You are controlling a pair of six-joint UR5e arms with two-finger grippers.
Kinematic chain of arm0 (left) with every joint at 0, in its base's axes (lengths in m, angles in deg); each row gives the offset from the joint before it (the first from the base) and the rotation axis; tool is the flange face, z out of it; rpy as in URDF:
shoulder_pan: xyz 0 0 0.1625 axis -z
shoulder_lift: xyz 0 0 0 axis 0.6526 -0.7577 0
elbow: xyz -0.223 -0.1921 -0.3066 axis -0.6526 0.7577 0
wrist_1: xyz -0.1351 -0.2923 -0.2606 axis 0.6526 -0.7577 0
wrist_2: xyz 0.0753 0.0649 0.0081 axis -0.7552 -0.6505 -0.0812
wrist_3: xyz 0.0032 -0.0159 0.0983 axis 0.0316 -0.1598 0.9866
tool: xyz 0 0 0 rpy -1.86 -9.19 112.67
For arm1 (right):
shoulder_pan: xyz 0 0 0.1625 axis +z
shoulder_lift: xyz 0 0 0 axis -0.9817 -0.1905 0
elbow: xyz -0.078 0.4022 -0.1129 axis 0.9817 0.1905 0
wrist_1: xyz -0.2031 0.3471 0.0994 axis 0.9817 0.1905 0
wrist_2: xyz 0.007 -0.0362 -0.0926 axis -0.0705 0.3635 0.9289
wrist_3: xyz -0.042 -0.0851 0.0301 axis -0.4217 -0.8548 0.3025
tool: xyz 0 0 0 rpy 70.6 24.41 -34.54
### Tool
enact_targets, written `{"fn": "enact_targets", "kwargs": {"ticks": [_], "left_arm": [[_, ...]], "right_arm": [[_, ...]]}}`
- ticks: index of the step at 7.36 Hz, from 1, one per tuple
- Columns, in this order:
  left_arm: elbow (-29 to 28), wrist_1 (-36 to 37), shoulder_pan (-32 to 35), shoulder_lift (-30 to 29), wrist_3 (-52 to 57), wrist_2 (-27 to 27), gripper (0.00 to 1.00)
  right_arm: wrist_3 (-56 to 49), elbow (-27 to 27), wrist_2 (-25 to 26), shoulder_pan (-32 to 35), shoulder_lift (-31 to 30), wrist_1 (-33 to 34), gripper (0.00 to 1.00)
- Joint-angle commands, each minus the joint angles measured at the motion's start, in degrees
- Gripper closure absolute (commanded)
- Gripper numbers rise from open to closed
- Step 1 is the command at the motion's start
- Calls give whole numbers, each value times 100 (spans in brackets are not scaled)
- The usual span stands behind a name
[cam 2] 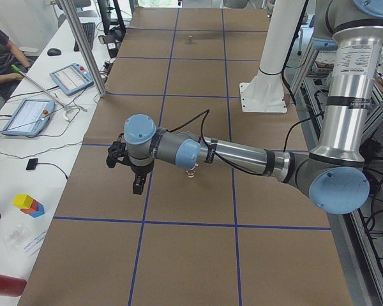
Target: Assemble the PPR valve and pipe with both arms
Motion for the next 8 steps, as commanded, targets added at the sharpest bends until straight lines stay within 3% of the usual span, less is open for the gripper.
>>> {"fn": "enact_targets", "kwargs": {"ticks": [1, 2, 3, 8], "left_arm": [[290, 311, 34, 165, 12, 22, 0], [510, 294, 25, 324, 47, -4, 0], [503, 33, 25, 595, 47, 48, 0], [556, -84, -19, 686, 38, 84, 0]], "right_arm": [[-241, -1047, -44, 35, -286, 1455, 0], [-241, -1300, -53, 0, -367, 1832, 0], [-241, -1381, 8, -35, -559, 1809, 0], [-215, -1478, 194, -158, -579, 1809, 0]]}}
